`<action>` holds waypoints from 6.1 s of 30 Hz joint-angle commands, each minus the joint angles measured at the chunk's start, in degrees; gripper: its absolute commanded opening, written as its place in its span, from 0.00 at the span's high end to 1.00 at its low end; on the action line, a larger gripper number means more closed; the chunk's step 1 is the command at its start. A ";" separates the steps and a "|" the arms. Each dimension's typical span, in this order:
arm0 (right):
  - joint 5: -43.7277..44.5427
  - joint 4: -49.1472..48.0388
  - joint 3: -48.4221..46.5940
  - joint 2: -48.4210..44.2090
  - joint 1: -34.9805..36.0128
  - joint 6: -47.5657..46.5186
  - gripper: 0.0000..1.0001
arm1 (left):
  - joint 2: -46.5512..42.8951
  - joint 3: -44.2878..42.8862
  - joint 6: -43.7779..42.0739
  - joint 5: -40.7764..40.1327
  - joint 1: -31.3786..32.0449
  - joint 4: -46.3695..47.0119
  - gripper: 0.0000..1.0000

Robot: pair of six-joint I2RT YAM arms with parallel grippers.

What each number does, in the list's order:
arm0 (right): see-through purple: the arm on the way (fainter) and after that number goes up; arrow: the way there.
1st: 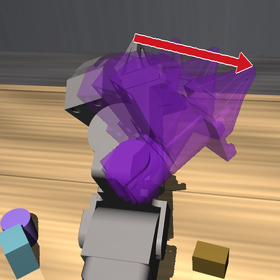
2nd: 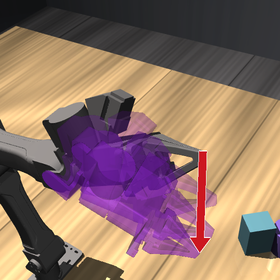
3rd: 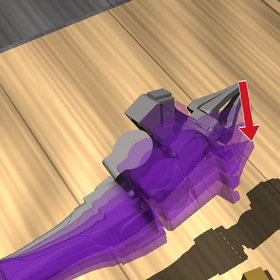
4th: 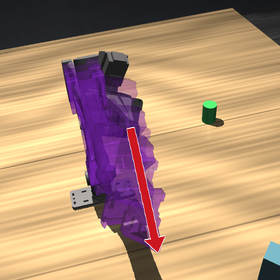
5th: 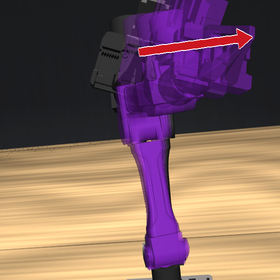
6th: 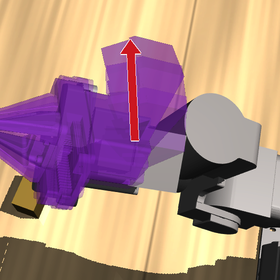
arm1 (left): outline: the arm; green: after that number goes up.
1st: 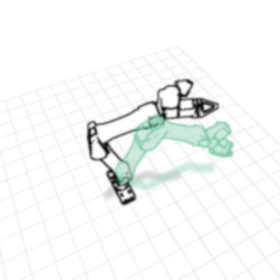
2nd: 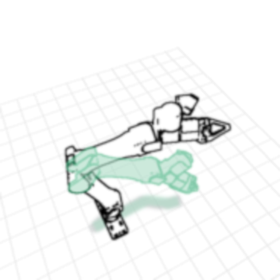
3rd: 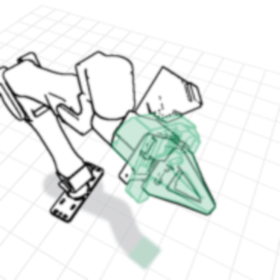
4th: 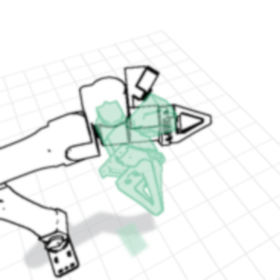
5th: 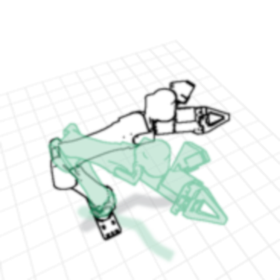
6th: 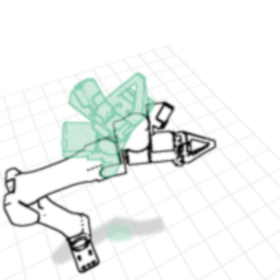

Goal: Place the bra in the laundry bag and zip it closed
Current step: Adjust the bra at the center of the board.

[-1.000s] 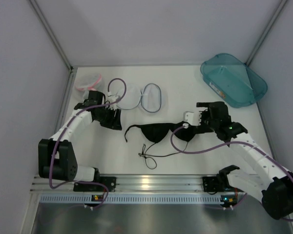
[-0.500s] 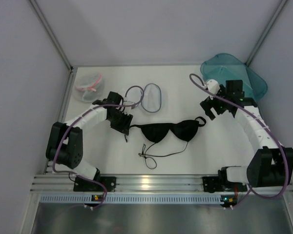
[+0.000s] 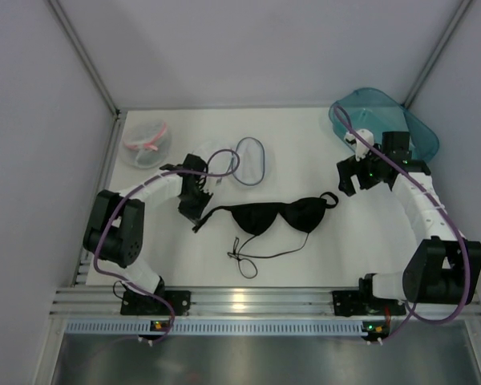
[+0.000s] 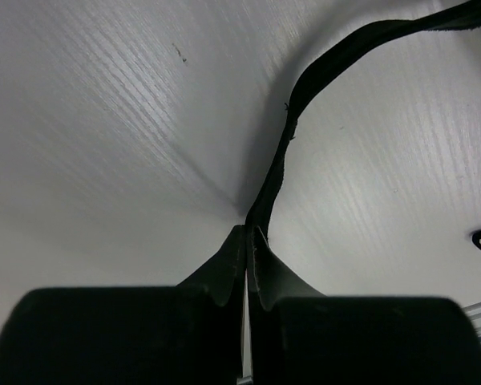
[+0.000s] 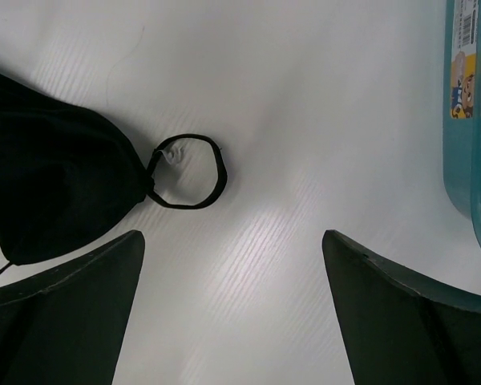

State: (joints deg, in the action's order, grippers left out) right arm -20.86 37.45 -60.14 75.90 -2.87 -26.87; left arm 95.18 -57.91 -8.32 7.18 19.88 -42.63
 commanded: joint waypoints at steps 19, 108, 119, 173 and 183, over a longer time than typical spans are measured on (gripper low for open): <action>-2.78 0.69 -3.23 -0.49 -1.26 -0.20 0.11 | -2.90 -22.23 1.63 21.53 2.61 -10.72 1.00; -4.71 8.87 -1.82 5.66 -6.09 -3.71 0.07 | 21.28 -39.92 -31.07 39.14 21.69 -7.40 1.00; -3.32 8.34 0.37 8.47 -6.09 -2.92 0.11 | 20.60 -36.40 -28.95 32.64 22.66 -6.68 0.60; 17.43 2.71 -4.90 19.82 8.50 8.49 1.00 | 7.83 -16.27 -9.96 22.01 17.12 1.32 0.62; 28.24 2.98 -4.64 16.13 8.32 19.92 1.00 | 8.19 -15.92 -9.44 19.54 17.12 1.67 0.63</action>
State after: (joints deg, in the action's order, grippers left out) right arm 2.92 41.47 -64.79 96.86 5.48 -13.65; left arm 103.46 -73.97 -18.61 27.03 37.08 -43.20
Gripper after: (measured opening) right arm 0.014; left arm 0.372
